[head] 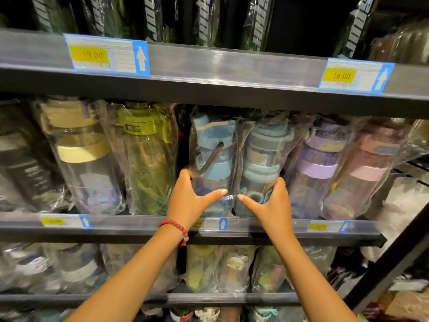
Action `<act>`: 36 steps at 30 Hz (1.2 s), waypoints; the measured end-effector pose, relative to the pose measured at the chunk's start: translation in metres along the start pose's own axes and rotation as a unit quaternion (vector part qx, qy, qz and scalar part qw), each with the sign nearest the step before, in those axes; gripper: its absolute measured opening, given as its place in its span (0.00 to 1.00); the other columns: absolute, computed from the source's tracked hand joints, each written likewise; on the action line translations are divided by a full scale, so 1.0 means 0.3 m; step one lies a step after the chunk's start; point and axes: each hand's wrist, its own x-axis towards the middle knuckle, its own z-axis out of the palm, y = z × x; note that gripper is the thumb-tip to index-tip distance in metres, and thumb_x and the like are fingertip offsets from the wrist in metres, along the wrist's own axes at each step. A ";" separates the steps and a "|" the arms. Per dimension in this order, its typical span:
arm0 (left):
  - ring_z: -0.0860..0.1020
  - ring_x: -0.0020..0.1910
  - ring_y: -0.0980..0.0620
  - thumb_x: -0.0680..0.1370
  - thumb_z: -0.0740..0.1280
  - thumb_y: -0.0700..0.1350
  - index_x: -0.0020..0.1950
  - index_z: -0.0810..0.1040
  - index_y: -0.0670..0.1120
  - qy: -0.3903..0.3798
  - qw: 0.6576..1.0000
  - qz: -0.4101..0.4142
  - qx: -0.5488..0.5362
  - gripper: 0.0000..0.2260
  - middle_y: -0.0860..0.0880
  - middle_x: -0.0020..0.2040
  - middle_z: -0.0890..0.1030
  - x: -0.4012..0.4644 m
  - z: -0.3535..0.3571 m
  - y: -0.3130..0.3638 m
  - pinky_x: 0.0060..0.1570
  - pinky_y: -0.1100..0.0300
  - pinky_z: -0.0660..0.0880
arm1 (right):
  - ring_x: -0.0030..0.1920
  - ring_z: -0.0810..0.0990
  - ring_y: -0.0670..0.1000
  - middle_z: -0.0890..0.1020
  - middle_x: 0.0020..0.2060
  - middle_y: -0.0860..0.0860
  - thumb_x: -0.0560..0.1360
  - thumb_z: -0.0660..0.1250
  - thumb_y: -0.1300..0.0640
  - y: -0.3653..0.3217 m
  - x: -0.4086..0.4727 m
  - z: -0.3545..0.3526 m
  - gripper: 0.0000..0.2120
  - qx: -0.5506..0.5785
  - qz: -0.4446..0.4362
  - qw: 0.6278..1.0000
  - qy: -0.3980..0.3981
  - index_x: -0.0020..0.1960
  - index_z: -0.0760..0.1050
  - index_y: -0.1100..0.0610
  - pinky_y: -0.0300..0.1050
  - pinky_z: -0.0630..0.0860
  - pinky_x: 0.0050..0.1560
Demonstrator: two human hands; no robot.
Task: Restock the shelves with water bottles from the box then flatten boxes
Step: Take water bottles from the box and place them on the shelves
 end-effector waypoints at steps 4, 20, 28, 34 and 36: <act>0.74 0.60 0.58 0.64 0.74 0.59 0.68 0.66 0.51 0.013 0.999 0.032 -0.001 0.37 0.56 0.62 0.73 -0.068 -0.088 -0.009 0.59 0.58 0.73 | 0.69 0.66 0.57 0.68 0.68 0.58 0.67 0.75 0.44 -0.047 -0.071 -0.004 0.43 0.022 -0.004 0.996 0.081 0.73 0.60 0.60 0.57 0.67 0.67; 0.68 0.61 0.49 0.69 0.74 0.55 0.65 0.68 0.41 0.331 0.940 0.044 0.074 0.31 0.44 0.62 0.69 -0.055 -0.614 -0.205 0.63 0.56 0.66 | 0.71 0.56 0.55 0.62 0.71 0.56 0.73 0.70 0.49 -0.442 -0.267 0.396 0.40 0.014 -0.177 0.979 -0.097 0.76 0.53 0.60 0.45 0.55 0.69; 0.65 0.70 0.46 0.65 0.76 0.57 0.76 0.51 0.46 0.167 0.980 -0.084 0.067 0.49 0.44 0.74 0.62 0.060 -0.660 -0.258 0.67 0.47 0.67 | 0.67 0.61 0.60 0.65 0.64 0.61 0.67 0.75 0.45 -0.442 -0.173 0.503 0.43 0.019 -0.036 0.985 -0.165 0.68 0.56 0.64 0.49 0.62 0.60; 0.73 0.52 0.53 0.64 0.79 0.48 0.57 0.64 0.44 0.143 0.986 -0.077 0.034 0.31 0.55 0.50 0.72 0.115 -0.647 -0.283 0.46 0.64 0.70 | 0.57 0.68 0.60 0.66 0.49 0.55 0.66 0.75 0.43 -0.422 -0.126 0.545 0.32 0.005 -0.036 0.986 -0.161 0.49 0.57 0.59 0.51 0.68 0.51; 0.73 0.48 0.59 0.64 0.80 0.45 0.56 0.65 0.46 0.153 0.986 -0.065 0.029 0.29 0.58 0.48 0.72 0.119 -0.645 -0.287 0.41 0.69 0.70 | 0.55 0.72 0.61 0.71 0.50 0.58 0.65 0.76 0.43 -0.417 -0.119 0.556 0.32 0.030 -0.035 0.989 -0.144 0.49 0.59 0.60 0.56 0.72 0.53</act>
